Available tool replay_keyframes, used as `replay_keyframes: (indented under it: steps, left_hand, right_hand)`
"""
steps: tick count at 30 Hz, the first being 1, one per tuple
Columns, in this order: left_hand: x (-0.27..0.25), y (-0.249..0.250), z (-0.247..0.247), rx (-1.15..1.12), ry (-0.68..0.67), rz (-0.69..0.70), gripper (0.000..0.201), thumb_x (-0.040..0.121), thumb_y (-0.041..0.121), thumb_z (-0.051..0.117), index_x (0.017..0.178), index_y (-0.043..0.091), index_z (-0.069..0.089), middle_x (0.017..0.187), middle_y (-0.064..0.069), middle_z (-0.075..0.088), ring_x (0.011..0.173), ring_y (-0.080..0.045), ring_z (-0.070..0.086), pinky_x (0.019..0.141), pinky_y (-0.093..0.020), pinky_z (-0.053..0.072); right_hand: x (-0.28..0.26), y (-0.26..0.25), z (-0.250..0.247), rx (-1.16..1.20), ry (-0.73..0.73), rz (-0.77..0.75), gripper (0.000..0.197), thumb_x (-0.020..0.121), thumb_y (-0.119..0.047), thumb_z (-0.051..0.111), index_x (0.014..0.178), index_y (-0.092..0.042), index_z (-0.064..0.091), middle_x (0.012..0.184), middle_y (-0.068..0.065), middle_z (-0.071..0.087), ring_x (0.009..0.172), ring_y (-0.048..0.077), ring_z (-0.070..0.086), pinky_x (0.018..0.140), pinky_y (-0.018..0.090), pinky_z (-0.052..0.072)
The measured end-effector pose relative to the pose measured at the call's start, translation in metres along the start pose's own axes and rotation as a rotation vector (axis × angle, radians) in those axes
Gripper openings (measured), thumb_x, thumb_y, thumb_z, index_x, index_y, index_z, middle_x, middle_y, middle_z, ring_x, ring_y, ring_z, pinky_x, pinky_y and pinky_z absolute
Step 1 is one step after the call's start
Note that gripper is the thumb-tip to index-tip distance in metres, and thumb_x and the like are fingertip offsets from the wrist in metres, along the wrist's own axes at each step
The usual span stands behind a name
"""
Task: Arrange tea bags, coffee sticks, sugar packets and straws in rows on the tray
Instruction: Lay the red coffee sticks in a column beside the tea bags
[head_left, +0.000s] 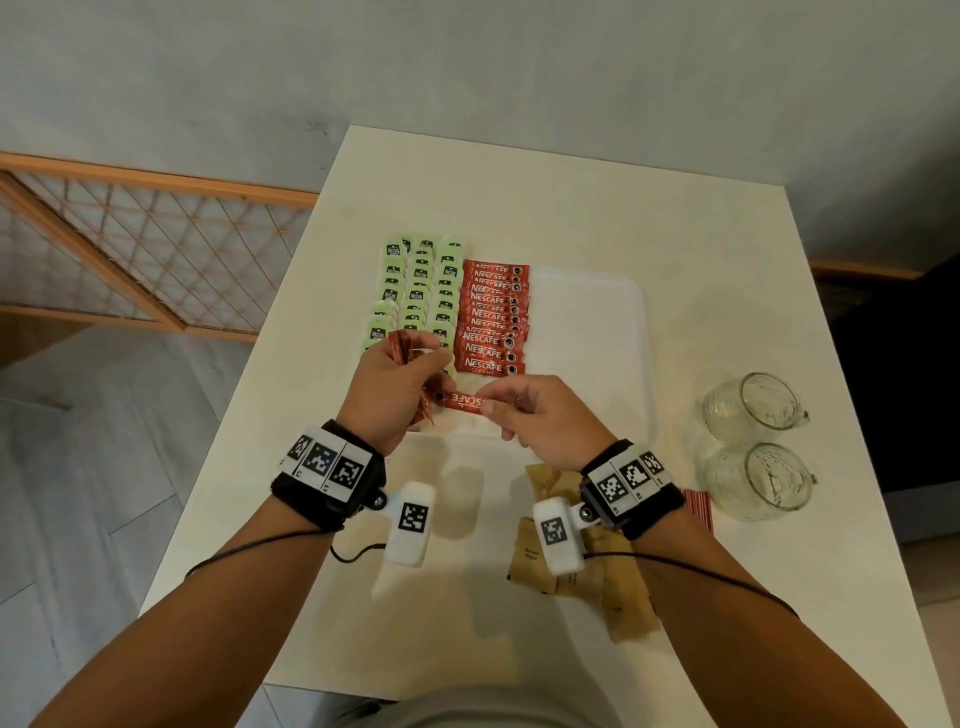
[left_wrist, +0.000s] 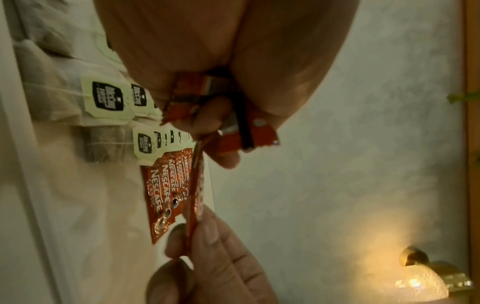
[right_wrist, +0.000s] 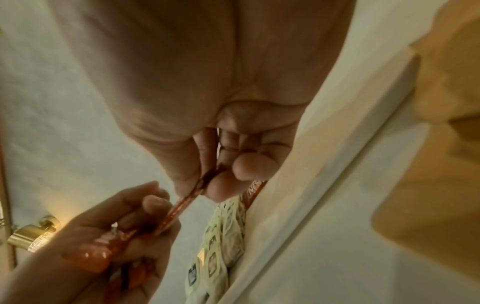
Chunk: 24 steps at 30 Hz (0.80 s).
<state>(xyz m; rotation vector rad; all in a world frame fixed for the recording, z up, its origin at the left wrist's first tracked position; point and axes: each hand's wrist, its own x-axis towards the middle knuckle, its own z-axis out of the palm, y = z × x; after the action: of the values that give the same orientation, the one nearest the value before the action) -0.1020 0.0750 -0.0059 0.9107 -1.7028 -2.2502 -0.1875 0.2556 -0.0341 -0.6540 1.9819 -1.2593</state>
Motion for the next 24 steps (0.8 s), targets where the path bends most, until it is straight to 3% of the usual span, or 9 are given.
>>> replay_keyframes:
  steps: [4,7,9,13,16,19,21,24]
  left_hand:
    - [0.001,-0.006,-0.003,0.170,-0.017,0.035,0.025,0.091,0.010,0.070,0.079,0.013,0.048,0.068,-0.013,0.057,0.063,-0.021,0.069,0.048,-0.027,0.047]
    - [-0.002,-0.007,-0.001,0.341,-0.099,0.042,0.022,0.091,0.015,0.071,0.081,0.010,0.052,0.069,-0.018,0.058,0.050,-0.015,0.059,0.047,-0.025,0.045]
    - [-0.004,-0.007,0.002,0.421,-0.151,0.069,0.020,0.090,0.018,0.072,0.082,0.008,0.057,0.064,-0.009,0.059,0.046,-0.012,0.054,0.047,-0.022,0.046]
    - [-0.007,-0.005,0.011,0.483,-0.237,0.099,0.009,0.091,0.017,0.072,0.097,0.012,0.067,0.071,0.004,0.072,0.059,-0.007,0.066,0.058,-0.019,0.050]
    - [-0.008,-0.001,0.015,0.515,-0.269,0.105,0.005,0.094,0.014,0.068,0.095,0.019,0.067,0.060,0.008,0.065,0.049,-0.008,0.057,0.051,-0.021,0.047]
    - [-0.006,0.003,0.015,0.484,-0.205,0.091,0.004,0.094,0.016,0.067,0.096,0.012,0.068,0.069,-0.005,0.065,0.048,-0.015,0.051,0.048,-0.023,0.044]
    - [-0.003,0.004,0.013,0.437,-0.130,0.073,0.006,0.094,0.015,0.067,0.095,0.009,0.067,0.073,-0.007,0.069,0.048,-0.015,0.050,0.045,-0.021,0.042]
    - [-0.001,0.003,0.008,0.435,-0.071,0.075,0.010,0.095,0.015,0.066,0.095,0.006,0.068,0.074,-0.006,0.072,0.048,-0.015,0.050,0.042,-0.019,0.041]
  right_hand:
    - [0.003,0.001,-0.005,0.047,0.047,-0.056,0.027,0.100,-0.010,0.060,0.120,-0.027,0.066,0.103,-0.001,0.069,0.081,0.011,0.070,0.072,0.031,0.057]
    - [0.004,0.000,-0.008,0.130,0.086,-0.091,0.030,0.099,-0.002,0.059,0.120,-0.023,0.061,0.100,-0.009,0.072,0.086,0.013,0.072,0.075,0.029,0.056]
    - [0.005,-0.001,-0.008,0.167,0.093,-0.103,0.028,0.097,-0.001,0.062,0.119,-0.020,0.061,0.096,-0.004,0.074,0.085,0.014,0.073,0.074,0.027,0.056]
    - [0.005,-0.002,-0.005,0.195,0.082,-0.120,0.037,0.094,-0.007,0.070,0.127,-0.010,0.055,0.090,0.004,0.075,0.083,0.017,0.073,0.074,0.029,0.055]
    - [0.005,-0.002,-0.005,0.205,0.075,-0.116,0.037,0.094,-0.010,0.070,0.127,-0.013,0.054,0.084,-0.001,0.075,0.082,0.015,0.071,0.074,0.032,0.056]
    - [0.002,0.001,-0.005,0.175,0.056,-0.086,0.025,0.096,-0.010,0.067,0.119,-0.017,0.062,0.086,-0.004,0.075,0.083,0.014,0.070,0.078,0.034,0.058]
    - [-0.001,0.006,-0.005,0.158,0.057,-0.064,0.017,0.096,-0.012,0.068,0.113,-0.015,0.069,0.093,-0.001,0.077,0.085,0.015,0.071,0.080,0.035,0.058]
    - [-0.003,0.012,-0.007,0.128,0.086,-0.014,0.013,0.097,-0.013,0.067,0.108,-0.014,0.073,0.090,-0.001,0.077,0.080,0.012,0.069,0.072,0.030,0.055]
